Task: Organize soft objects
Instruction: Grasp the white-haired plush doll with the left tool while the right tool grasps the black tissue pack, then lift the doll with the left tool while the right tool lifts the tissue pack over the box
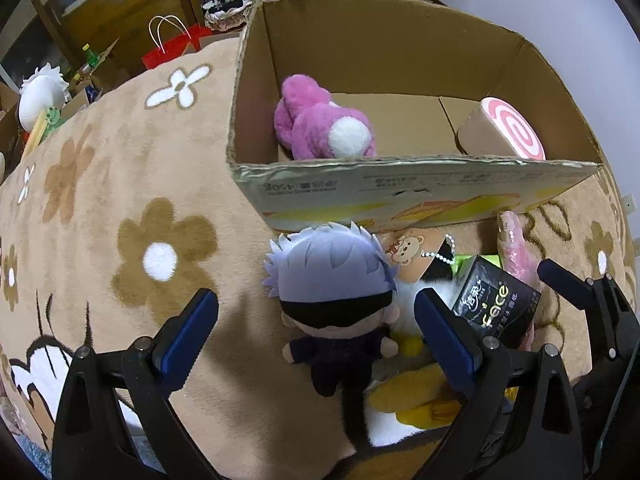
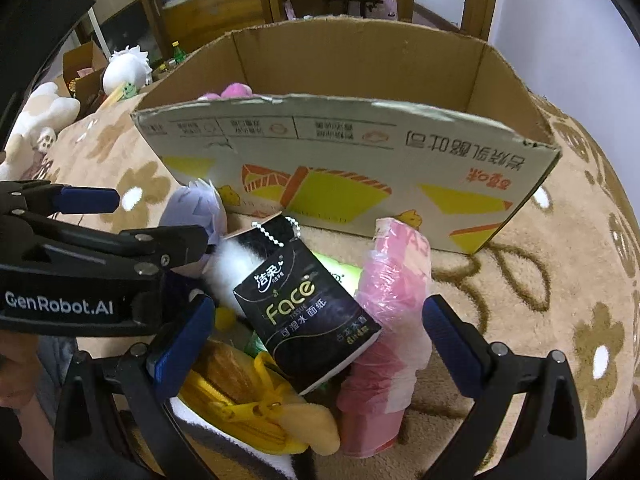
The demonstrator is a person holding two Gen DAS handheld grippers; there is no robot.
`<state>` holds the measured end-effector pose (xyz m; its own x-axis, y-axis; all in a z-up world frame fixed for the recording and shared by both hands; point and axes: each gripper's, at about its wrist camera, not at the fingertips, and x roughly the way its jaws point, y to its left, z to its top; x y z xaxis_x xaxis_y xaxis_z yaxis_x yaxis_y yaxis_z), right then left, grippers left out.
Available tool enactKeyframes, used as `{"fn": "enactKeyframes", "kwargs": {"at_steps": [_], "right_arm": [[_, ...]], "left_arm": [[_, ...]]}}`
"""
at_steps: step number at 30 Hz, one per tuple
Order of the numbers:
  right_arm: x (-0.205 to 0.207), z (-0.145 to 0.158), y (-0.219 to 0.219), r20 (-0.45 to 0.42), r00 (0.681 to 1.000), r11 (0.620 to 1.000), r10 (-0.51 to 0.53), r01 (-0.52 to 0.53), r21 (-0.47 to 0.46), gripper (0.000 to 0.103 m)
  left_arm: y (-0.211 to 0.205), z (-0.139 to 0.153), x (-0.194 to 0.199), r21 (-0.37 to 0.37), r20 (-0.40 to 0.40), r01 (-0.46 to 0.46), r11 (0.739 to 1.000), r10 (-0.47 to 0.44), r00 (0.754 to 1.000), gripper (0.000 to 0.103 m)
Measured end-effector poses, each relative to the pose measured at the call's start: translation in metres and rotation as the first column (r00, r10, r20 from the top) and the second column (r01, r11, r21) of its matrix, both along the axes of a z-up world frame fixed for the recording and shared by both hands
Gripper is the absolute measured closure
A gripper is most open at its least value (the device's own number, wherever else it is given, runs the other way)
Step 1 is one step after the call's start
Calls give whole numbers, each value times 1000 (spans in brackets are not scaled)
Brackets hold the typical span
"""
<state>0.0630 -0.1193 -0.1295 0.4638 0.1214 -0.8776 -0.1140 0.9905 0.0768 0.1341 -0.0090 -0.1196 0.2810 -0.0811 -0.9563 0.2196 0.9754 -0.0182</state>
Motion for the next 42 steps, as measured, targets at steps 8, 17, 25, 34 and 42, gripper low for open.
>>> {"fn": "enactKeyframes", "kwargs": {"at_steps": [8, 17, 25, 34, 42], "right_arm": [[4, -9, -5, -27, 999, 999, -31, 31, -16, 0], [6, -9, -10, -26, 999, 1000, -23, 23, -21, 17], [7, 0, -10, -19, 999, 999, -36, 35, -40, 44], [3, 3, -17, -1, 999, 999, -42, 42, -4, 52], [-12, 24, -29, 82, 996, 999, -39, 37, 26, 53]], "left_arm": [[0, -15, 15, -12, -29, -12, 1000, 12, 1000, 5], [5, -14, 23, -31, 0, -42, 999, 42, 999, 7], [18, -25, 29, -144, -87, -106, 984, 94, 992, 31], [13, -24, 21, -138, -55, -82, 987, 75, 996, 40], [4, -6, -5, -87, -12, -82, 993, 81, 997, 41]]}}
